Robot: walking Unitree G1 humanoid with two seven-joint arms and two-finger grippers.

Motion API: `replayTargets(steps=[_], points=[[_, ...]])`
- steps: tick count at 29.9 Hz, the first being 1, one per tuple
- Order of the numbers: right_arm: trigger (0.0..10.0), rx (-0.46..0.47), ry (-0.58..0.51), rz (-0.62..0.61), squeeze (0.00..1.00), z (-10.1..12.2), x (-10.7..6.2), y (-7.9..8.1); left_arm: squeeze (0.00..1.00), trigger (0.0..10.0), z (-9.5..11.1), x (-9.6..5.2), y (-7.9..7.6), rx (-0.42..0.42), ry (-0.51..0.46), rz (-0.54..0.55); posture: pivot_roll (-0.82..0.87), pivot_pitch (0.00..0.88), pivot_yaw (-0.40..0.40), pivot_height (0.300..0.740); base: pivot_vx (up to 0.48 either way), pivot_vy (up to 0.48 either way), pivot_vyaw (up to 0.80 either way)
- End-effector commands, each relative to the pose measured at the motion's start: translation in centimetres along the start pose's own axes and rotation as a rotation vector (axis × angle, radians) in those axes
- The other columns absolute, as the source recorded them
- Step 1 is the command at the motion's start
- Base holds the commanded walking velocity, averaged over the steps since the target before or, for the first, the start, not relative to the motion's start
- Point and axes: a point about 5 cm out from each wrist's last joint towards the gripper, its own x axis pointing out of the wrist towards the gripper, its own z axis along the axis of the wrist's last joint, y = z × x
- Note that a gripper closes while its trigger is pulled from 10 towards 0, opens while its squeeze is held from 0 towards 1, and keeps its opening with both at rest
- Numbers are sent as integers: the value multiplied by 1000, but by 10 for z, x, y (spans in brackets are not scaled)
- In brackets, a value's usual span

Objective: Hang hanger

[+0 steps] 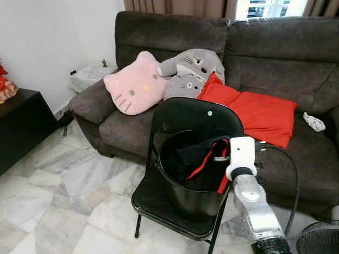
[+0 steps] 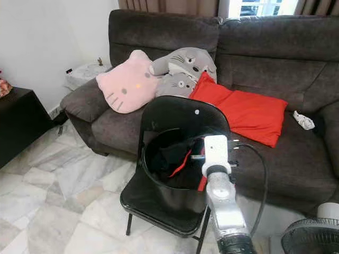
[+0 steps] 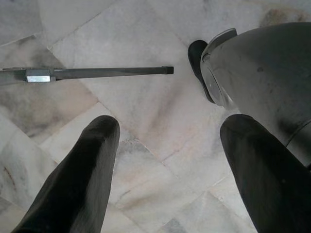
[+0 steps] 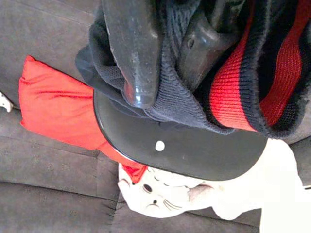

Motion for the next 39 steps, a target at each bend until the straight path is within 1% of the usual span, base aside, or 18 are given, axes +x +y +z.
replayTargets(steps=[1, 3, 5, 9, 10, 11, 13, 16, 19, 24, 25, 26, 28, 30, 32, 37, 39], points=[[0, -12, -33, 4, 0, 11, 0, 2, 0, 10000, -5, -1, 3, -18, 23, 10, -72, 0, 84, 740, 0, 0, 0], [0, -25, -23, 14, 0, 12, 1, 2, 0, 10000, -5, -1, 3, -19, 24, 9, -72, 0, 84, 740, 0, 0, 0], [0, -31, -40, 10, 0, 17, 2, 0, 0, 10000, -5, -1, 3, -20, 25, 9, -72, 0, 87, 740, 0, 0, 0], [0, -23, -117, -31, 0, 34, 4, -8, 0, 10000, -5, -1, 4, -23, 25, 13, -74, 0, 91, 740, 0, 0, 0], [0, -27, -154, -38, 0, 42, 4, -11, 0, 10000, -5, -1, 4, -22, 25, 14, -77, 0, 94, 740, 0, 0, 0], [0, -27, -154, -38, 0, 42, 4, -11, 0, 10000, -5, -1, 4, -22, 25, 14, -77, 0, 94, 740, 0, 0, 0], [0, -55, -207, -22, 0, 52, 4, -10, 0, 10000, -5, -1, 4, -19, 25, 14, -80, 0, 97, 740, 0, 0, 0], [0, -91, -252, 23, 0, 60, 3, -3, 0, 10000, -4, -1, 4, -16, 25, 14, -79, 0, 98, 740, 0, 0, 0], [0, -78, -272, 52, 0, 63, 1, 2, 0, 10000, -4, -1, 4, -15, 26, 13, -75, 0, 98, 740, 0, 0, 0], [0, -75, -297, 57, 0, 69, 1, 1, 0, 10000, -4, -1, 4, -16, 26, 13, -74, 0, 97, 740, 0, 0, 0], [0, -76, -314, 50, 0, 73, 1, -1, 0, 10000, -4, -1, 4, -16, 26, 13, -76, 0, 98, 740, 0, 0, 0], [0, -74, -351, 27, 0, 82, 3, -7, 0, 10000, -4, -1, 3, -16, 27, 12, -79, 0, 98, 740, 0, 0, 0], [0, -74, -367, -10, 0, 89, 5, -15, 0, 10000, -4, -1, 3, -15, 28, 11, -80, 0, 98, 740, 0, 0, 0], [0, -57, -376, -29, 0, 93, 7, -19, 0, 10000, -4, -1, 3, -13, 28, 11, -78, 0, 96, 740, 0, 0, 0], [0, -31, -400, -59, 0, 102, 8, -28, 0, 10000, -3, -1, 3, -17, 26, 11, -77, 0, 94, 740, 0, 0, 0], [0, -27, -420, -64, 0, 110, 10, -33, 0, 10000, -3, 0, 2, -22, 26, 10, -78, 0, 93, 740, 0, 0, 0], [0, -9, -431, -72, 0, 113, 12, -35, 0, 10000, -3, 0, 2, -25, 25, 10, -74, 0, 91, 740, 0, 0, 0]])
